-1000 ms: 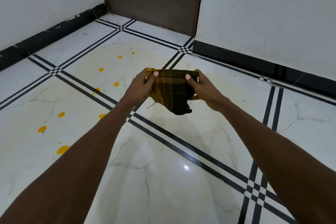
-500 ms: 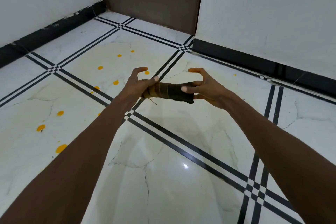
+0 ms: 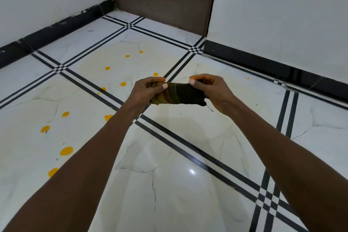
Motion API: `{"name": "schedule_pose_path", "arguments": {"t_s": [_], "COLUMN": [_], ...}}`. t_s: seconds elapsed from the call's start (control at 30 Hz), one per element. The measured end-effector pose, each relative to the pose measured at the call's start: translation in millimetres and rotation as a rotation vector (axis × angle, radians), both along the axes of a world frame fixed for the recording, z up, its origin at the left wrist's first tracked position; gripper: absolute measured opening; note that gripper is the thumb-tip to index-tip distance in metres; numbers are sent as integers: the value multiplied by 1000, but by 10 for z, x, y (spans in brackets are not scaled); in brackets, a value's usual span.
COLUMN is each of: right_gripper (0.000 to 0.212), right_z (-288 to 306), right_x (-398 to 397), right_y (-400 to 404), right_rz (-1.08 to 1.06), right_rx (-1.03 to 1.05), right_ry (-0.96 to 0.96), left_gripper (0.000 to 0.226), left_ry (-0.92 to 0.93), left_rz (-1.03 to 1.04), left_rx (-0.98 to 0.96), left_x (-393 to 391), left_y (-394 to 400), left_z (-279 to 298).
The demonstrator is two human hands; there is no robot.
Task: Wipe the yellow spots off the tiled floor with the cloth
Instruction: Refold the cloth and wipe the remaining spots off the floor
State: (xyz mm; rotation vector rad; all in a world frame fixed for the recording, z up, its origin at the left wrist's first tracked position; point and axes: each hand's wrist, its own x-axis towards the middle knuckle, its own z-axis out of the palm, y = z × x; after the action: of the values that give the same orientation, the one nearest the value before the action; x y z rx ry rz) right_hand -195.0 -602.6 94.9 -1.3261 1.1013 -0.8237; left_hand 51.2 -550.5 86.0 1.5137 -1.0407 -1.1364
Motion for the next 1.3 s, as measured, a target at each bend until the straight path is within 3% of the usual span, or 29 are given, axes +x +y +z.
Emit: {"name": "schedule_pose_path", "arguments": {"t_s": [0.17, 0.3, 0.4, 0.47, 0.57, 0.7, 0.87, 0.97, 1.1, 1.17, 1.3], "right_gripper": [44, 80, 65, 52, 44, 42, 42, 54, 38, 27, 28], "right_z": [-67, -66, -23, 21, 90, 252, 749, 1158, 1833, 2180, 2617], "right_x": [156, 243, 288, 339, 422, 612, 833, 959, 1139, 1265, 1552], "right_y": [54, 66, 68, 123, 245, 397, 681, 876, 1188, 1368, 1711], "right_rz": [-10, -82, -147, -75, -23, -114, -154, -165, -121, -52, 70], "right_rx": [163, 363, 572, 682, 800, 929, 960, 1046, 1072, 998, 670], "right_ry": [-76, -216, -296, -314, -321, -273, -150, -162, -279, -248, 34], "left_gripper": [40, 45, 53, 54, 49, 38, 33, 34, 30, 31, 32], "left_ry": [67, 120, 179, 208, 257, 292, 272, 274, 263, 246, 196], "left_rz": [38, 82, 114, 145, 212, 274, 382, 424, 439, 446, 441], "left_rx": [23, 40, 51, 51, 89, 138, 203, 231, 260, 283, 352], "left_x": [10, 45, 75, 115, 183, 272, 399, 485, 637, 747, 1037], "left_y": [28, 51, 94, 139, 273, 584, 1030, 1303, 1586, 1747, 2072], "left_z": [-50, -109, -147, -156, -86, 162, 714, 1235, 1919, 2259, 2685]}}
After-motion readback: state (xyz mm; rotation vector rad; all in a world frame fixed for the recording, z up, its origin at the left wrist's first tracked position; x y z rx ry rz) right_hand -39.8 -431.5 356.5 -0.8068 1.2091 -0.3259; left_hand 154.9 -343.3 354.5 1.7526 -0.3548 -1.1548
